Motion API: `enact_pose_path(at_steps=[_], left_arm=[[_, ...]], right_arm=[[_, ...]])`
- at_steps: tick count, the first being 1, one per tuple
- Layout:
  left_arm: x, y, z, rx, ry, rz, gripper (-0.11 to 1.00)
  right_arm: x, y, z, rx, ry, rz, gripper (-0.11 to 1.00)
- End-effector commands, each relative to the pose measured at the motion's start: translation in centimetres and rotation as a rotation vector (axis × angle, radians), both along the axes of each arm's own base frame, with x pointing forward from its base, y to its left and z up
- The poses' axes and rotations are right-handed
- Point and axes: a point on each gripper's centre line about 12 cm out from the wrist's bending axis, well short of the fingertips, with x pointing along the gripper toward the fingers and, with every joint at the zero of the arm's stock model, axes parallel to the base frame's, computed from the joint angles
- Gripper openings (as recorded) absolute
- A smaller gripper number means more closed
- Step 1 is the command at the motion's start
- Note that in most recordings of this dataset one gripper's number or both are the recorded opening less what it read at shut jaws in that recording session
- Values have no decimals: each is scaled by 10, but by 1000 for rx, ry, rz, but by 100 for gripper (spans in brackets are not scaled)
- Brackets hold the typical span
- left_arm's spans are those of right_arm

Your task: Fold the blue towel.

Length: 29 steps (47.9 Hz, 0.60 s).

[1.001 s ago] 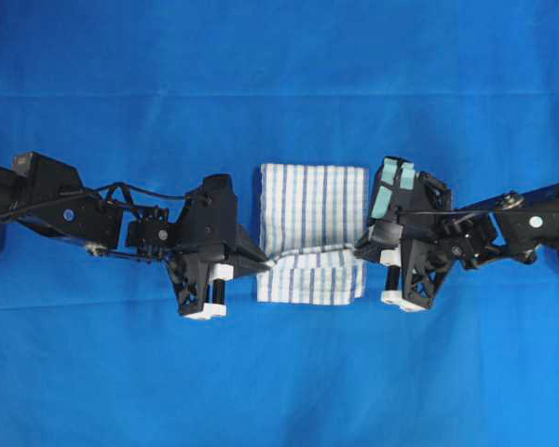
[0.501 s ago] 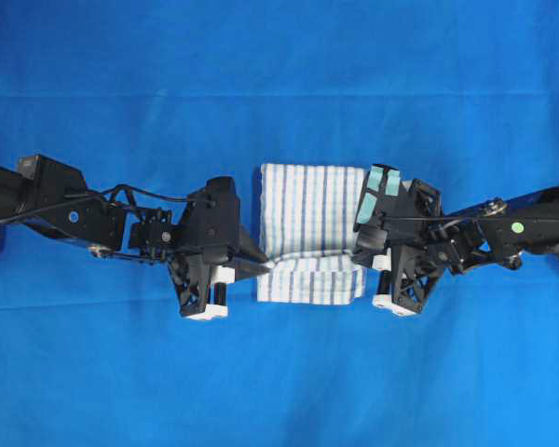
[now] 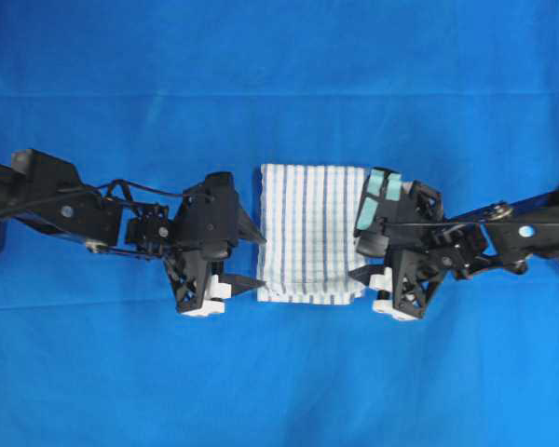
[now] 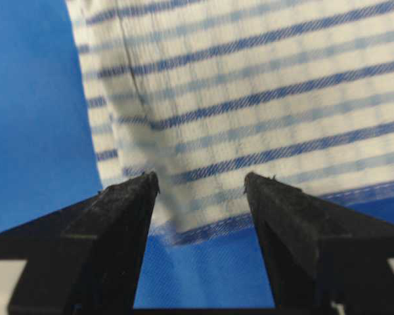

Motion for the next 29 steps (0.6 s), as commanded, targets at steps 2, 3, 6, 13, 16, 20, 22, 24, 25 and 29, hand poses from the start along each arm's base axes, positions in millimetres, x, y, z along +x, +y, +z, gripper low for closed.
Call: enact_pose_path(at_steps=[2, 3, 6, 13, 16, 20, 22, 24, 25, 29], left_arm=[[-5, 7, 42, -4, -46, 13, 69], [-7, 7, 47, -4, -47, 15, 69], [-15, 10, 66, -3, -64, 17, 69], [-38, 17, 102, 0, -140, 24, 69], [-51, 21, 116, 5, -187, 28, 69], [-69, 25, 130, 17, -238, 31, 69], [-78, 27, 136, 25, -266, 32, 69], [-91, 31, 141, 36, -297, 36, 69], [-96, 32, 143, 39, -313, 37, 69], [-114, 36, 149, 55, -362, 45, 69]], right_arm=[[-1, -2, 34, -13, -75, -4, 61], [-3, -3, 39, -17, -83, -7, 61], [-8, -6, 52, -31, -102, -14, 61], [-28, -16, 84, -84, -162, -25, 61], [-37, -20, 95, -106, -186, -30, 61], [-53, -26, 108, -130, -232, -31, 61], [-61, -28, 113, -136, -255, -30, 60], [-69, -30, 117, -141, -279, -29, 60], [-73, -31, 120, -141, -293, -29, 60], [-91, -35, 131, -145, -361, -30, 60]])
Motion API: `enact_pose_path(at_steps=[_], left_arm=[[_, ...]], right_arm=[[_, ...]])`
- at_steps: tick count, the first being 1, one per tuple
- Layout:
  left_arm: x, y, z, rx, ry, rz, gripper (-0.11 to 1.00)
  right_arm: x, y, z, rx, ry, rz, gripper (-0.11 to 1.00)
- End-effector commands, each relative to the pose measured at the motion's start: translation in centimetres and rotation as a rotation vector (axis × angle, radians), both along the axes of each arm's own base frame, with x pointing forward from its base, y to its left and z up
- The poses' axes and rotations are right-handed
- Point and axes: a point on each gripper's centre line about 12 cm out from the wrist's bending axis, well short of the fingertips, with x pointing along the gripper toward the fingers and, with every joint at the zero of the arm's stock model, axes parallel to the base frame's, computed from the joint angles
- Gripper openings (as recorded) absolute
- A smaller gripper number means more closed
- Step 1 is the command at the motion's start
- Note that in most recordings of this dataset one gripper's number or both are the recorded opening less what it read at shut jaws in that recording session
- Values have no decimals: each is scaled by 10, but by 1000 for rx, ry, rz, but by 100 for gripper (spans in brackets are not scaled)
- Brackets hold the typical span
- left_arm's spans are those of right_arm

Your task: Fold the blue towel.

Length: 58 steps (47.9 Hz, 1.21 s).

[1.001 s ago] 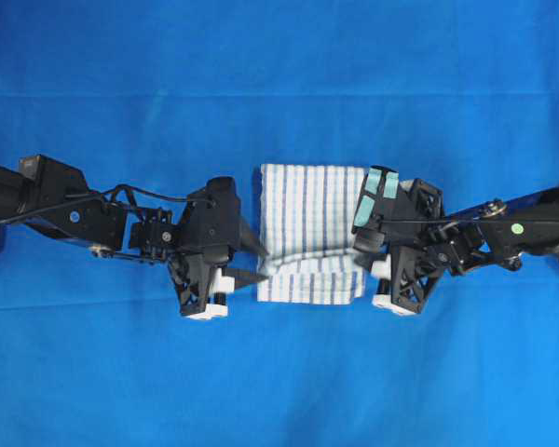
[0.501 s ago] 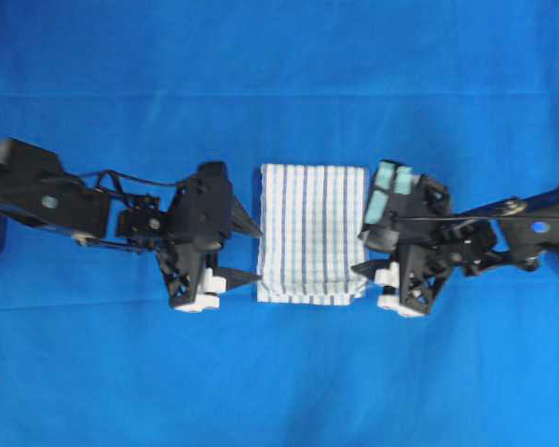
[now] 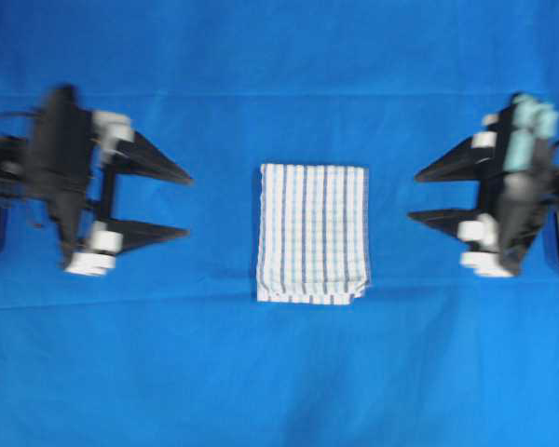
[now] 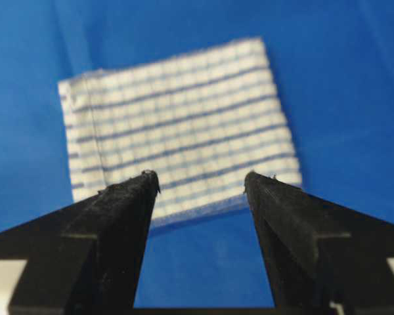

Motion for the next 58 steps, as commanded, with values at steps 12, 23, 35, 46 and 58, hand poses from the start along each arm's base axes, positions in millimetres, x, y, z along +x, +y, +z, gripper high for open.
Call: enact_pose_path(at_steps=[12, 23, 35, 46, 58], left_arm=[[-65, 13, 25, 60, -196, 35, 69], [-98, 21, 1, 86, -217, 78, 69], [-121, 28, -27, 88, -225, 134, 69], [-123, 28, -29, 88, -223, 135, 69], [-122, 28, -29, 87, -224, 137, 69]], right_arm=[[-63, -14, 15, -34, -209, 21, 60], [-88, -18, -6, -55, -254, 38, 60], [-92, -19, -33, -61, -224, 49, 60], [-91, -20, -34, -60, -227, 45, 60], [-91, -20, -34, -60, -227, 45, 60]])
